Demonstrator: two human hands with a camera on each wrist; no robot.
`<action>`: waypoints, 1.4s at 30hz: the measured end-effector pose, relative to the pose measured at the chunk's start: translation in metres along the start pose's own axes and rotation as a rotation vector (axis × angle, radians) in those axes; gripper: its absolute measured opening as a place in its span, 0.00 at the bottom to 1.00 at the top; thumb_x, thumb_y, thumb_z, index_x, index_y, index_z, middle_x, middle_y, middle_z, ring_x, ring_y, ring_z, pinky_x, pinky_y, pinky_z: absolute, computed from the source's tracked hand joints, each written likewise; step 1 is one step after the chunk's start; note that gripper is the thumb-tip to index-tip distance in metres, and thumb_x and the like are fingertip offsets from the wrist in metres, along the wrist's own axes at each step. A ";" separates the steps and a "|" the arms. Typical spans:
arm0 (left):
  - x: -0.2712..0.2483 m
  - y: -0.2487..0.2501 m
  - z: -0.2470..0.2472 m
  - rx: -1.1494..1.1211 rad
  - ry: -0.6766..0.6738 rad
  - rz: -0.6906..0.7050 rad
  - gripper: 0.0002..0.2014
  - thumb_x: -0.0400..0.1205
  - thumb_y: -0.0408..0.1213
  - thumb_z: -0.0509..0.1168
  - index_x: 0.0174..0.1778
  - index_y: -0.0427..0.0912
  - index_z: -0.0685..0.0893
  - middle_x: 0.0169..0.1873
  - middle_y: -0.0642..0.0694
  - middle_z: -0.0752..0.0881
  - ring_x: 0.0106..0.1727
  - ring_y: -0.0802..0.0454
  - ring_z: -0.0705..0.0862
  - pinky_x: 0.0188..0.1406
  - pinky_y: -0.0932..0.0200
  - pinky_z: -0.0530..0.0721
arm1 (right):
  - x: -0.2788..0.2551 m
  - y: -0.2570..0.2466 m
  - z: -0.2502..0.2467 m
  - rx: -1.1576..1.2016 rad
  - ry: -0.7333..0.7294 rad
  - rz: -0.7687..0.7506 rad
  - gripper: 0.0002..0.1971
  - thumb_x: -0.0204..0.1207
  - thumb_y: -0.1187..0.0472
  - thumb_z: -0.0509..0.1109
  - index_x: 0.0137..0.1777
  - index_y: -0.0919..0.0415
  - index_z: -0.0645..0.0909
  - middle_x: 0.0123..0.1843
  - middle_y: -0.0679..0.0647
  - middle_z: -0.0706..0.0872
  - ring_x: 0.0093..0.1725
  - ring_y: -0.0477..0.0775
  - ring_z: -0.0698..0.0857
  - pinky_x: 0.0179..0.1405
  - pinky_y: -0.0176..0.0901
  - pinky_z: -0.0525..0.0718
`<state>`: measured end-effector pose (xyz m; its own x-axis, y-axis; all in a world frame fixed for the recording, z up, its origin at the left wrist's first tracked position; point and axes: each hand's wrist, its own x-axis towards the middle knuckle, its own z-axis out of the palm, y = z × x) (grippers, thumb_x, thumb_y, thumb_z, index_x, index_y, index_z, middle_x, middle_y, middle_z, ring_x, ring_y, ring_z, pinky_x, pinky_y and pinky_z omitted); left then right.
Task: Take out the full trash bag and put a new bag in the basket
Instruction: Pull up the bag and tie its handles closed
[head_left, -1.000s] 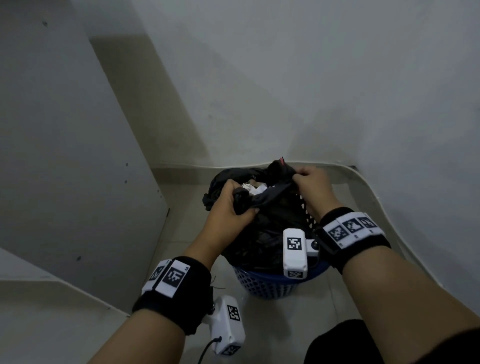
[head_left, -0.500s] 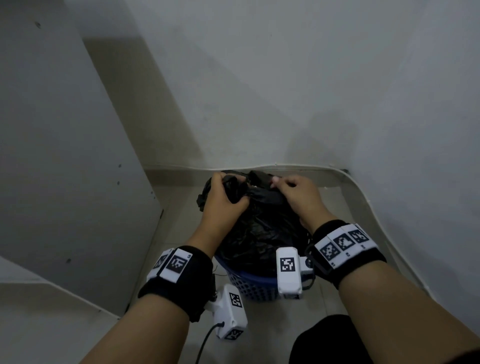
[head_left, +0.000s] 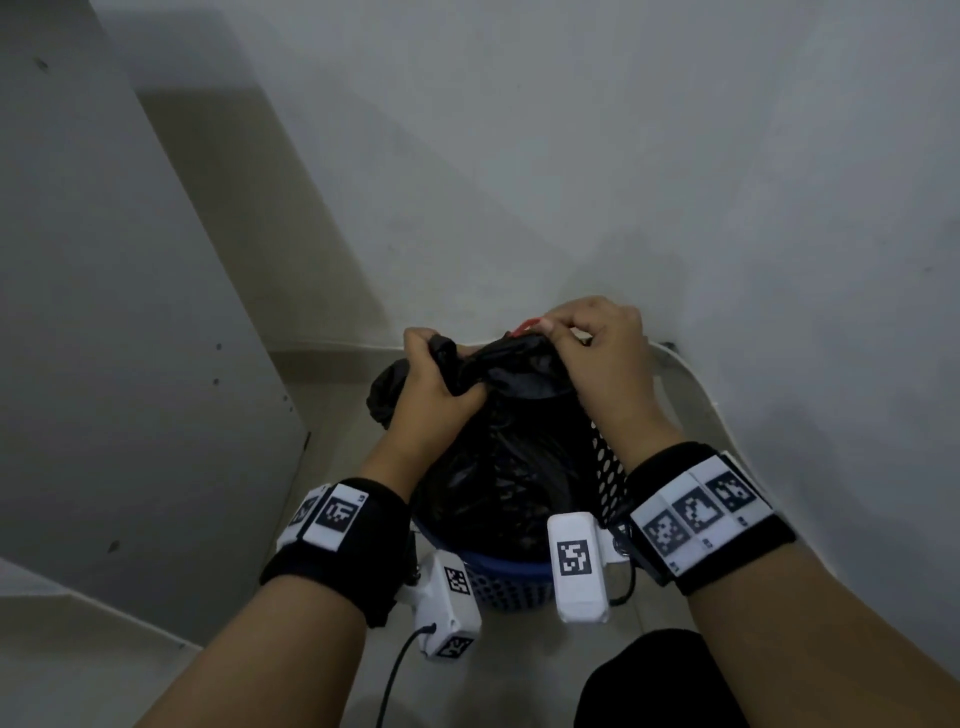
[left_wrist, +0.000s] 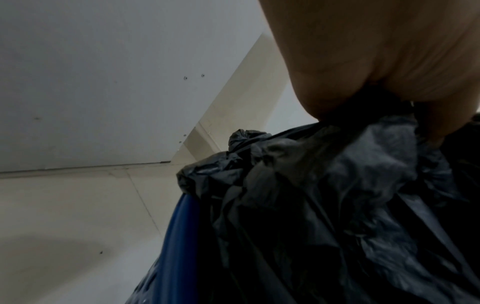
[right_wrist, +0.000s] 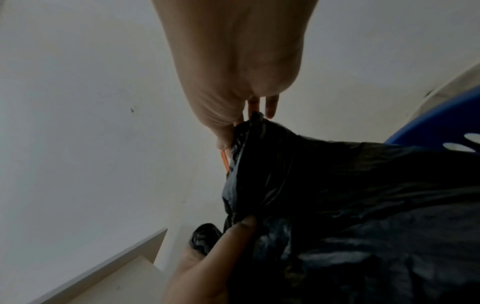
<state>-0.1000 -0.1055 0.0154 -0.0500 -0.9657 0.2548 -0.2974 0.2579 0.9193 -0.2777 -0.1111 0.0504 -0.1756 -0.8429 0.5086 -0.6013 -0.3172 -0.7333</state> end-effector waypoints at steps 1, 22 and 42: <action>-0.001 0.001 0.000 -0.015 -0.004 0.004 0.24 0.77 0.29 0.73 0.55 0.37 0.61 0.48 0.49 0.82 0.41 0.73 0.82 0.39 0.78 0.77 | -0.002 -0.004 0.003 0.123 -0.017 0.026 0.06 0.74 0.56 0.72 0.43 0.54 0.91 0.44 0.46 0.89 0.52 0.56 0.85 0.55 0.46 0.84; -0.022 0.018 -0.032 -0.348 0.183 -0.043 0.02 0.80 0.29 0.70 0.45 0.38 0.88 0.44 0.42 0.92 0.48 0.51 0.90 0.48 0.60 0.86 | -0.020 -0.043 0.031 0.362 -0.229 0.193 0.08 0.70 0.65 0.78 0.35 0.51 0.86 0.37 0.48 0.89 0.38 0.43 0.86 0.46 0.34 0.83; 0.011 0.061 -0.038 -0.160 0.188 0.203 0.21 0.73 0.27 0.75 0.59 0.48 0.82 0.47 0.46 0.87 0.43 0.54 0.85 0.48 0.61 0.85 | 0.010 -0.090 -0.001 0.099 -0.145 -0.013 0.04 0.70 0.61 0.76 0.37 0.51 0.88 0.33 0.43 0.87 0.36 0.37 0.84 0.38 0.25 0.77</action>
<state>-0.0820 -0.0988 0.0855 0.0888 -0.8752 0.4756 -0.1450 0.4611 0.8754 -0.2262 -0.0905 0.1227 -0.0494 -0.8899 0.4535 -0.5219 -0.3641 -0.7714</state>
